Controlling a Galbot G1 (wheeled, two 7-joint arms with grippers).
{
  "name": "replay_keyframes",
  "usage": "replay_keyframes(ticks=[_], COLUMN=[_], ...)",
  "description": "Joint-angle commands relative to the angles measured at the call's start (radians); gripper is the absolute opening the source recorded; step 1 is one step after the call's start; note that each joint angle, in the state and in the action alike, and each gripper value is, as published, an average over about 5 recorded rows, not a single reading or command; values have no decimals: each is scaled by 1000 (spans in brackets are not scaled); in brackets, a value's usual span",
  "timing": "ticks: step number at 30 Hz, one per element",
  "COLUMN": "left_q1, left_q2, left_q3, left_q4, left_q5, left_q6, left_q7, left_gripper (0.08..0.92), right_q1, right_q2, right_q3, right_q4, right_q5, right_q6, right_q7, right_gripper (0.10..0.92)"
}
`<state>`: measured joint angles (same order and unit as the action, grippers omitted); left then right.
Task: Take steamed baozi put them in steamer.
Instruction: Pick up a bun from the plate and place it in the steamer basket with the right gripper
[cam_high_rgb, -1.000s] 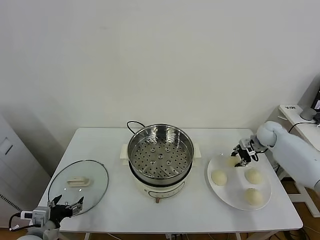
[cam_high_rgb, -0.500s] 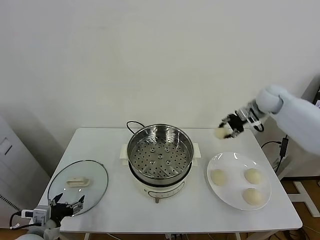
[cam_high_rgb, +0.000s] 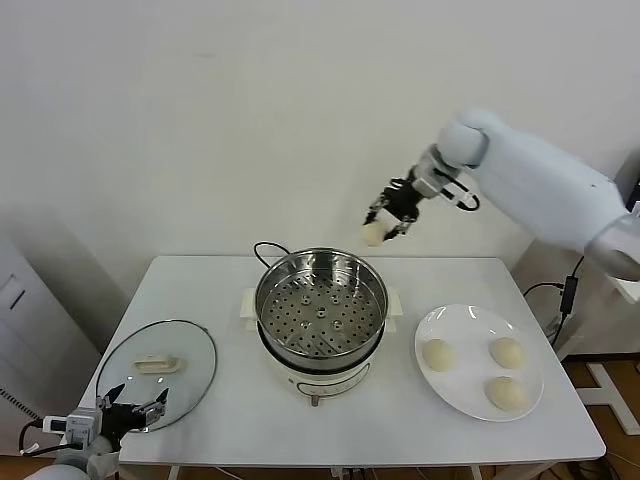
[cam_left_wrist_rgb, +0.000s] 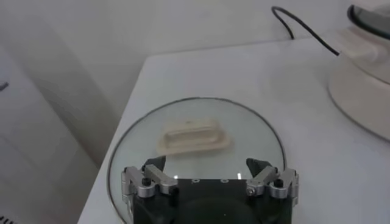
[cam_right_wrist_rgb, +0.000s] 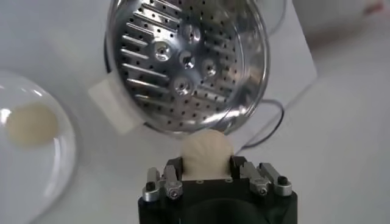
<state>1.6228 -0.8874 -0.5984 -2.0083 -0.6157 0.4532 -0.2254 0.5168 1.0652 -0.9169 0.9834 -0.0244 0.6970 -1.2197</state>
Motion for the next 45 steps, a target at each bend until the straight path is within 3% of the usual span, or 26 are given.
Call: replay_keyframes(ticks=[1,14,25,35,38,45], left_q1=[-2,0,2,3,1,-1], left_q2=[1,4,4,1,1,2], left_q3=[-1,-6,-7,-7,-6,-6], left_q4=[-1,-1,-6,-8,-9,-11], left_q5=[0,-1,0,5,5,4], left_q6=[2,4,5,3,3,5], left_q7=[-1,-3,-4,-4,-4,-4], left_gripper=[823,823,823,823,823,823], right_q1=[-11,-139,-276,-310,-314,-285], right_q2=[182,183,221,232,232,226], right_q3=[38,47,139,168,173,161], right_q4=[-57,34,8,-7,-7,0], right_q5=[-162,-299,-474,-527,-540,-494], right_q6=[176,176,176,176,176,176], right_q7=[-24,-18,3,18,35,51], right_gripper=[492,490,492,492,519,713])
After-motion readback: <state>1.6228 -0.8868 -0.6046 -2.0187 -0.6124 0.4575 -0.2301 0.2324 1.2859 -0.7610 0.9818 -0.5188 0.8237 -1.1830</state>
